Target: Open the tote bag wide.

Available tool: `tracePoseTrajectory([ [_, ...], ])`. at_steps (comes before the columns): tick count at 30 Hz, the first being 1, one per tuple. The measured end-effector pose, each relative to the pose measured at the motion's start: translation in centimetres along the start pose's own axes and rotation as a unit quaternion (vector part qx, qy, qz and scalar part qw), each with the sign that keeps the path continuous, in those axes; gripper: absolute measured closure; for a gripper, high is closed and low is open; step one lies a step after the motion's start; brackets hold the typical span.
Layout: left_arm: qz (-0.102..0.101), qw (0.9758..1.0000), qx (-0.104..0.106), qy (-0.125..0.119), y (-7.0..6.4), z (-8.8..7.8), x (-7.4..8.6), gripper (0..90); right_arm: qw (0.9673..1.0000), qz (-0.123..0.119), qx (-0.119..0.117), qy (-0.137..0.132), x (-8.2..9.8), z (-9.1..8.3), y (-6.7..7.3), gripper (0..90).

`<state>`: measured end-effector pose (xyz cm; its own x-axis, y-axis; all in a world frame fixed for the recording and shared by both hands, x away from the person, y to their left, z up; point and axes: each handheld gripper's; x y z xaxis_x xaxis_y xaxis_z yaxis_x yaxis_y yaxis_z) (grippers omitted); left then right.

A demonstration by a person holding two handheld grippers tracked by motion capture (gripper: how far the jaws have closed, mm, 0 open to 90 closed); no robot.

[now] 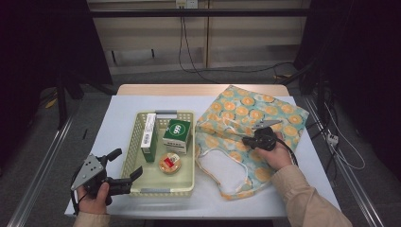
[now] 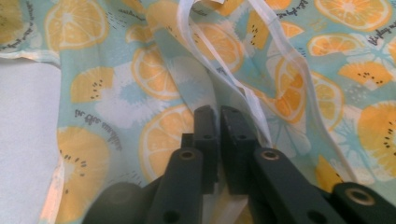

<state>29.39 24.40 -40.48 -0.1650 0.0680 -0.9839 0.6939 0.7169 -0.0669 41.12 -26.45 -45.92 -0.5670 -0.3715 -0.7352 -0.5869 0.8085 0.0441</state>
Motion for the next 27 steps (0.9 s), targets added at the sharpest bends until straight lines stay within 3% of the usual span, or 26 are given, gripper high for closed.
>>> tracePoseTrajectory([
  [7,0.000,1.0000,0.001,0.001,0.0,0.0,0.0,2.4,0.9999,0.012,0.003,0.001,-0.1,0.0,0.0,90.0],
  [9,-0.002,1.0000,-0.001,0.000,0.1,0.0,0.0,2.4,0.9995,0.032,-0.007,0.001,-0.4,-0.2,-0.1,90.0],
  [11,-0.001,1.0000,-0.001,-0.001,0.1,0.0,0.0,2.4,0.9989,0.043,-0.016,-0.010,-0.8,-0.7,-0.2,90.0],
  [16,-0.001,1.0000,-0.002,0.000,0.1,0.0,0.0,2.4,0.9982,0.041,-0.017,-0.040,-2.6,-2.6,-0.7,90.0],
  [19,0.000,1.0000,0.000,0.001,0.0,0.0,0.0,2.4,0.9982,0.030,0.009,-0.052,-3.7,-3.6,-1.6,90.0],
  [21,-0.001,1.0000,0.001,0.000,0.0,0.0,0.0,2.4,0.9974,0.038,0.020,-0.058,-4.0,-3.8,-2.5,90.0],
  [24,-0.004,1.0000,-0.001,0.001,0.0,0.0,0.1,2.4,0.9960,0.050,0.042,-0.061,-3.9,-3.4,-3.8,90.0],
  [27,-0.002,1.0000,-0.001,0.002,0.1,0.1,0.1,2.4,0.9954,0.064,0.046,-0.055,-3.2,-2.3,-4.8,90.0],
])
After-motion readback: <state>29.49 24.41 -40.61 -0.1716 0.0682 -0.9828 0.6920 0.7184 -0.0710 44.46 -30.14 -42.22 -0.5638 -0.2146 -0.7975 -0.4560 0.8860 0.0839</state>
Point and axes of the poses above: each handheld gripper's, and its own axes: z roughly forward along the jaws, x roughly out of its underside, y roughly to its left, and after that the axes turned 2 degrees about -y, right-handed
